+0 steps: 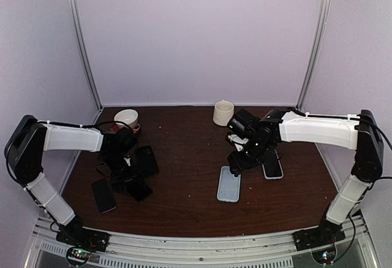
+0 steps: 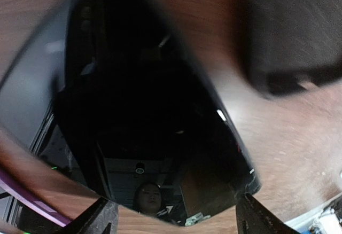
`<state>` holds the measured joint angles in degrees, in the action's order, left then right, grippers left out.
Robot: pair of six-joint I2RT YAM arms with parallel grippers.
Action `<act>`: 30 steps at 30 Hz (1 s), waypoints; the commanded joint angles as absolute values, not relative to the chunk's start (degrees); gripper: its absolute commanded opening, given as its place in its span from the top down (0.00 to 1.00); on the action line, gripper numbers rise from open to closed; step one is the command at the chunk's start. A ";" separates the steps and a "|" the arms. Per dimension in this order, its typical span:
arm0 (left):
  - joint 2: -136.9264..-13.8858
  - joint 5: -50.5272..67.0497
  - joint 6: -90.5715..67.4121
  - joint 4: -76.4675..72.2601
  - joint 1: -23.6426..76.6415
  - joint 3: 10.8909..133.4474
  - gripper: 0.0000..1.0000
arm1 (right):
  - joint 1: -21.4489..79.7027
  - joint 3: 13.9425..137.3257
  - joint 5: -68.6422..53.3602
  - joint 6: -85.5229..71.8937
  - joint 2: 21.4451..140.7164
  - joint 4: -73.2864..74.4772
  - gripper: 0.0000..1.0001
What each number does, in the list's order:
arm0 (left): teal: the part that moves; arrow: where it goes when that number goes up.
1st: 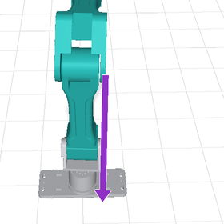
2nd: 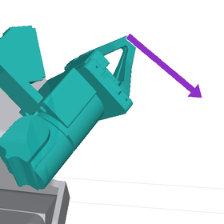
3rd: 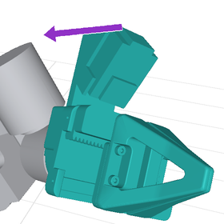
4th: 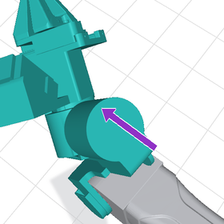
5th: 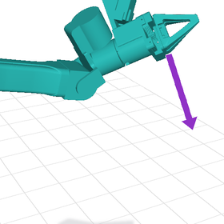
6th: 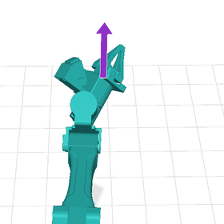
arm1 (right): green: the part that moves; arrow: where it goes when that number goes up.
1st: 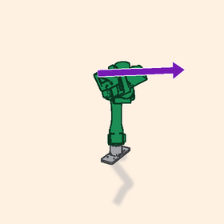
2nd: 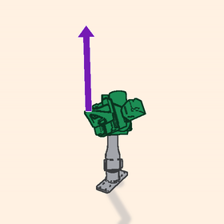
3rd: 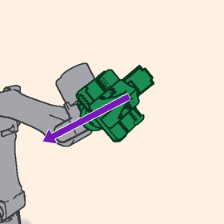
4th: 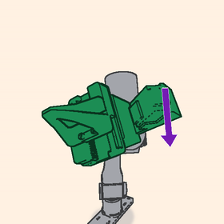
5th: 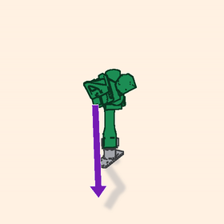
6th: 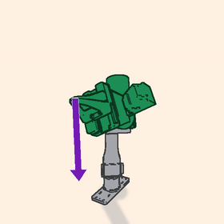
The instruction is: Put the phone into the phone case
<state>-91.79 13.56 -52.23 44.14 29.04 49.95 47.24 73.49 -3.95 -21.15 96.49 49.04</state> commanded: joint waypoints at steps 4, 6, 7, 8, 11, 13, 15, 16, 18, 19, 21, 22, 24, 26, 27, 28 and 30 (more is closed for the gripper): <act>-96.65 17.18 -49.64 38.50 32.89 53.96 0.20 | 48.58 75.28 -0.86 -21.11 97.28 50.79 0.36; -95.36 16.18 -48.35 39.47 32.52 55.16 0.20 | 48.77 75.40 -0.59 -21.10 97.36 50.95 0.36; -95.04 15.55 -47.63 40.51 31.94 55.80 0.20 | 48.82 75.47 -0.47 -21.14 97.50 51.02 0.36; -94.78 14.90 -46.90 41.42 31.07 56.11 0.19 | 48.87 75.62 -0.44 -21.11 97.62 51.05 0.36; -93.76 12.35 -45.02 43.40 26.79 55.55 0.18 | 49.19 76.11 -0.31 -20.62 98.09 51.20 0.36; -93.10 10.94 -43.60 43.72 23.22 55.13 0.19 | 49.40 76.50 -0.26 -20.30 98.54 51.61 0.36; -92.90 9.08 -41.23 43.67 20.30 55.84 0.19 | 49.56 76.85 -0.26 -19.93 98.85 51.84 0.36; -93.04 7.99 -40.02 43.97 19.74 57.22 0.20 | 49.57 76.93 -0.26 -19.83 99.14 51.93 0.36; -94.15 6.15 -37.67 43.95 19.37 59.48 0.20 | 49.66 77.20 -0.26 -19.58 99.42 51.89 0.36; -95.25 5.56 -36.68 43.84 19.23 60.48 0.20 | 49.59 77.30 0.35 -19.48 99.63 51.94 0.36; -98.03 6.03 -35.95 44.03 18.28 62.17 0.23 | 49.66 77.62 1.03 -19.28 100.03 52.06 0.35; -99.48 7.20 -35.99 44.04 17.61 62.57 0.26 | 49.66 77.80 1.10 -19.17 100.24 52.16 0.35; -100.90 9.22 -36.56 42.84 16.83 61.97 0.30 | 49.79 78.06 1.53 -18.90 100.40 52.60 0.36; -101.15 10.50 -37.10 41.35 16.79 60.71 0.33 | 49.81 77.94 2.06 -18.77 100.20 52.93 0.35; -101.13 11.32 -37.29 40.87 16.79 60.20 0.34 | 49.88 77.89 2.28 -18.73 100.03 53.03 0.35; -101.04 12.25 -37.41 40.36 16.79 59.68 0.34 | 49.84 77.75 2.38 -18.68 99.94 53.05 0.35; -100.72 13.48 -37.38 39.33 16.87 58.55 0.36 | 49.91 77.78 2.55 -18.57 99.85 53.13 0.35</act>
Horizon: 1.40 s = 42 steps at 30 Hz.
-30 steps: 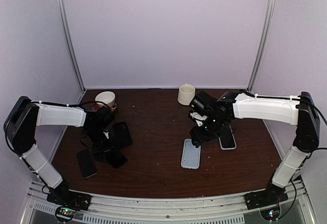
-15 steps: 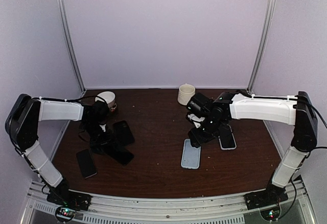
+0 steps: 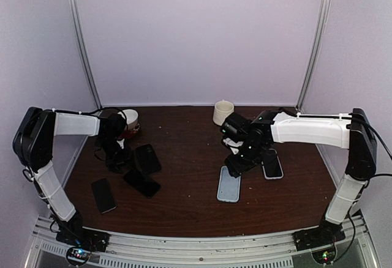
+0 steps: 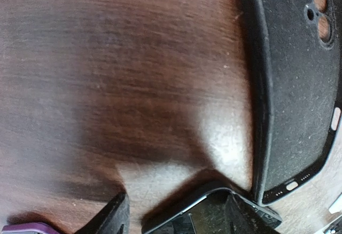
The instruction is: Put the phone into the phone case
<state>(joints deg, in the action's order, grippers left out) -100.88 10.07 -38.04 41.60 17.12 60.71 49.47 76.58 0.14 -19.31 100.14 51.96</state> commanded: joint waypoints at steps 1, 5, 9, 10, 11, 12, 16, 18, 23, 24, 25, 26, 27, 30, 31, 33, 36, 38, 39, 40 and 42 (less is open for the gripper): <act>-100.46 14.06 -37.33 39.05 17.06 58.08 0.36 | 49.92 77.91 2.61 -18.43 99.91 53.09 0.35; -100.16 15.91 -36.34 38.68 20.28 57.10 0.39 | 49.98 78.56 2.57 -18.22 100.32 53.17 0.35; -100.86 18.68 -36.70 38.72 23.58 56.08 0.46 | 50.17 79.16 2.68 -18.19 100.50 53.52 0.35; -100.87 18.96 -36.74 38.68 24.57 55.77 0.47 | 50.25 79.18 2.77 -18.19 100.46 53.63 0.35; -100.90 19.27 -36.94 38.67 25.55 55.69 0.47 | 50.27 79.12 2.88 -18.19 100.37 53.63 0.35; -100.90 19.83 -37.10 38.68 26.56 55.64 0.48 | 50.35 79.10 3.04 -18.28 100.32 53.75 0.35; -101.24 22.30 -38.27 38.73 30.50 56.45 0.49 | 50.70 79.35 3.87 -18.45 100.23 54.62 0.35; -101.75 23.43 -38.85 38.71 33.12 57.55 0.49 | 51.08 79.47 4.11 -18.23 100.16 54.80 0.35; -103.78 26.56 -39.33 37.89 38.61 61.82 0.51 | 52.92 80.26 4.48 -17.66 99.78 53.97 0.35; -103.81 26.69 -38.96 37.88 39.18 62.68 0.51 | 53.46 80.49 4.48 -17.38 99.78 53.58 0.35; -103.61 26.97 -38.47 37.74 39.27 63.46 0.51 | 54.14 80.69 4.28 -16.86 99.90 52.74 0.35; -103.27 27.31 -37.83 37.49 39.29 64.30 0.51 | 54.87 81.10 4.08 -16.17 100.17 52.01 0.35; -102.70 27.57 -36.90 37.56 39.29 65.24 0.51 | 55.73 81.70 3.78 -15.27 100.60 51.44 0.35; -100.09 26.55 -32.48 39.80 38.53 69.68 0.50 | 58.40 84.15 2.96 -11.61 102.74 49.31 0.34; -99.06 24.79 -31.31 41.14 37.54 71.22 0.49 | 59.09 85.19 2.48 -10.61 103.73 48.58 0.33; -96.57 21.71 -30.12 43.37 34.36 72.81 0.45 | 60.54 87.82 0.59 -9.19 106.19 46.87 0.19; -94.30 16.06 -28.91 47.56 27.71 74.01 0.34 | 63.38 93.42 -2.14 -7.86 111.25 45.13 0.01; -94.07 10.60 -27.58 51.57 24.18 75.58 0.26 | 65.24 97.78 -3.24 -7.02 115.04 45.18 0.01; -94.02 8.40 -26.53 52.92 22.98 76.38 0.23 | 65.99 100.00 -3.74 -6.61 117.16 45.80 0.01; -93.75 6.25 -25.52 53.70 22.33 76.89 0.12 | 66.72 102.51 -4.16 -6.29 119.29 46.69 0.01; -92.86 2.59 -24.58 54.30 21.98 77.48 0.03 | 67.50 106.68 -4.46 -5.99 123.05 48.23 0.01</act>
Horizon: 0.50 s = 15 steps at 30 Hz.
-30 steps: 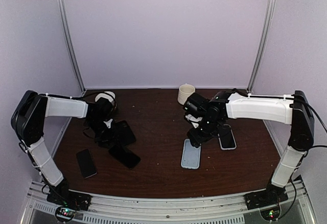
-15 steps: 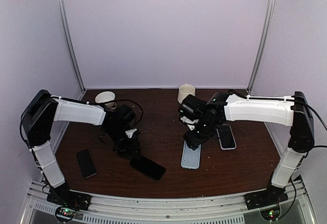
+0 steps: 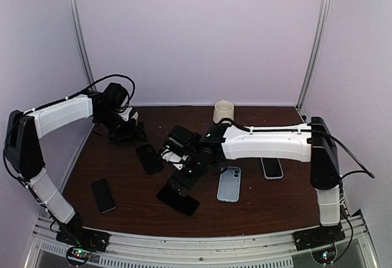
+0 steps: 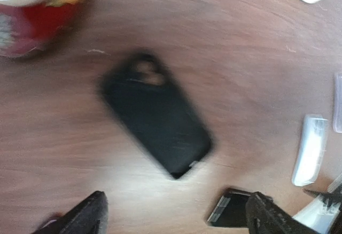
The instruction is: Put the phone into the phone case
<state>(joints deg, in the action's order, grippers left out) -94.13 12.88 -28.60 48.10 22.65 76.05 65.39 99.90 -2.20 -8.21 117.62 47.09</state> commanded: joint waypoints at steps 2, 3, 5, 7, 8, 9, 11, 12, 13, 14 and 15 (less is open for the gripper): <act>-91.76 1.74 -24.37 53.08 21.89 77.05 0.02 | 67.68 111.59 -4.17 -6.47 127.25 50.68 0.01; -91.12 1.76 -24.24 52.36 21.88 76.63 0.02 | 67.77 113.62 -3.75 -6.86 129.01 52.62 0.01; -90.36 1.05 -24.11 51.29 21.88 75.50 0.02 | 67.95 117.35 -2.31 -7.26 132.05 55.69 0.01; -90.05 0.88 -23.96 51.02 21.76 74.64 0.02 | 68.22 120.57 -1.35 -7.44 134.68 58.40 0.01; -89.94 0.92 -24.03 51.01 21.64 74.36 0.02 | 68.34 121.66 -1.17 -7.80 135.81 59.58 0.00; -89.77 1.49 -24.08 50.88 21.47 74.09 0.02 | 68.32 122.41 -1.30 -8.14 136.62 60.38 0.01; -89.67 2.44 -24.17 50.64 21.36 73.67 0.03 | 68.40 122.98 -1.92 -9.09 137.78 61.44 0.00; -89.68 2.83 -24.17 50.62 21.36 73.61 0.02 | 68.51 123.08 -2.20 -9.71 138.18 61.91 0.01; -89.61 3.00 -24.17 50.59 21.31 73.57 0.02 | 68.49 123.17 -2.43 -10.06 138.50 62.36 0.00; -89.41 3.18 -24.17 50.60 21.28 73.57 0.02 | 68.47 123.22 -2.60 -10.49 138.60 62.74 0.01; -89.38 3.36 -24.17 50.61 21.19 73.52 0.03 | 68.56 123.14 -2.98 -10.73 138.76 62.97 0.01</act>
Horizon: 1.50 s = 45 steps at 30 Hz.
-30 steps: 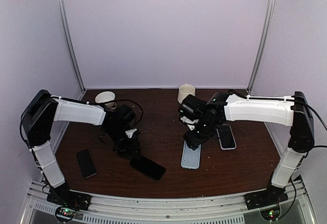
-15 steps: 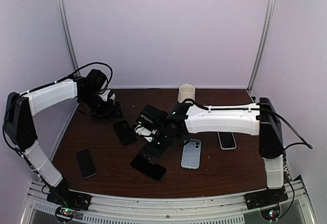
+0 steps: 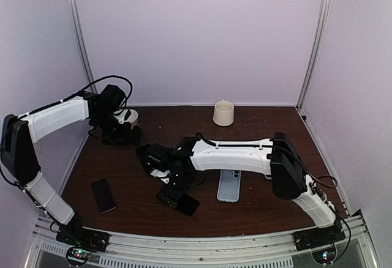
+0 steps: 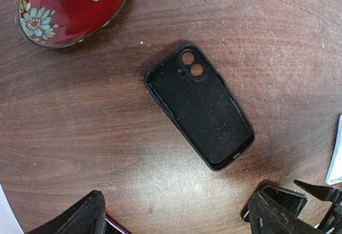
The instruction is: Put the phone into the phone case
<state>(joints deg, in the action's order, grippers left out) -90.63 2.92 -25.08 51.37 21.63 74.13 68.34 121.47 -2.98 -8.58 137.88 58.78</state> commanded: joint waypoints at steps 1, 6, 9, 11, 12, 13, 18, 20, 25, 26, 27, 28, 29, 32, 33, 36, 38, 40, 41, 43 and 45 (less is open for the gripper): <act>-89.31 3.56 -24.17 50.50 21.18 73.48 0.02 | 68.55 123.18 -3.76 -10.94 138.88 62.99 0.00; -89.26 4.14 -24.01 50.45 21.01 73.31 0.03 | 68.64 125.74 -7.45 -11.77 140.96 64.22 0.01; -89.34 4.48 -23.67 50.48 20.92 73.30 0.03 | 68.95 128.51 -7.97 -11.66 143.03 66.41 0.00; -89.38 4.64 -23.58 50.46 20.92 73.30 0.03 | 69.06 129.27 -8.16 -11.24 143.78 67.37 0.01; -89.38 4.73 -23.56 50.47 20.84 73.22 0.02 | 69.08 129.29 -8.32 -11.20 143.85 67.55 0.00; -89.43 4.74 -23.56 50.45 20.83 73.21 0.02 | 69.17 129.26 -8.39 -11.17 143.99 67.74 0.01; -89.73 5.41 -23.48 50.46 20.83 73.21 0.02 | 69.11 129.45 -7.07 -11.07 144.61 68.73 0.06; -89.90 5.54 -23.47 50.48 20.83 73.21 0.02 | 69.08 129.76 -5.92 -11.14 144.92 69.30 0.08; -89.81 5.70 -23.30 50.45 20.74 73.21 0.02 | 69.09 129.99 -5.47 -11.08 145.03 69.60 0.18; -89.77 5.71 -23.29 50.46 20.74 73.21 0.03 | 69.08 129.99 -5.31 -11.07 144.94 69.48 0.21; -89.76 5.70 -23.29 50.47 20.74 73.21 0.02 | 69.08 129.99 -5.19 -11.07 144.72 69.32 0.23; -89.82 5.78 -23.29 50.50 20.74 73.21 0.02 | 69.08 129.99 -5.00 -11.00 144.41 69.16 0.25; -89.78 5.80 -23.21 50.46 20.74 73.19 0.03 | 69.08 129.99 -4.79 -10.95 144.10 69.05 0.27; -89.81 5.81 -23.13 50.47 20.74 73.14 0.02 | 69.10 129.42 -4.28 -10.65 142.22 67.50 0.33; -89.82 5.88 -23.12 50.50 20.70 73.14 0.03 | 69.08 128.96 -4.15 -10.57 141.30 66.75 0.35; -89.59 5.61 -22.95 50.48 20.65 73.13 0.02 | 69.00 126.70 -2.57 -10.50 137.21 63.48 0.42; -89.28 5.48 -22.78 50.49 20.65 73.02 0.02 | 68.66 123.82 -1.20 -11.02 133.75 60.65 0.46; -89.10 5.32 -22.53 50.43 20.65 72.87 0.02 | 68.10 118.95 0.69 -12.28 129.37 56.33 0.51; -89.05 5.42 -22.44 50.37 20.65 72.78 0.02 | 67.71 115.85 1.70 -13.29 126.58 53.16 0.54; -88.79 5.63 -22.33 50.09 20.65 72.52 0.02 | 66.51 107.72 3.16 -15.89 121.07 45.93 0.62; -88.62 5.64 -22.32 49.94 20.65 72.51 0.02 | 65.06 99.02 4.44 -19.45 115.35 36.80 0.67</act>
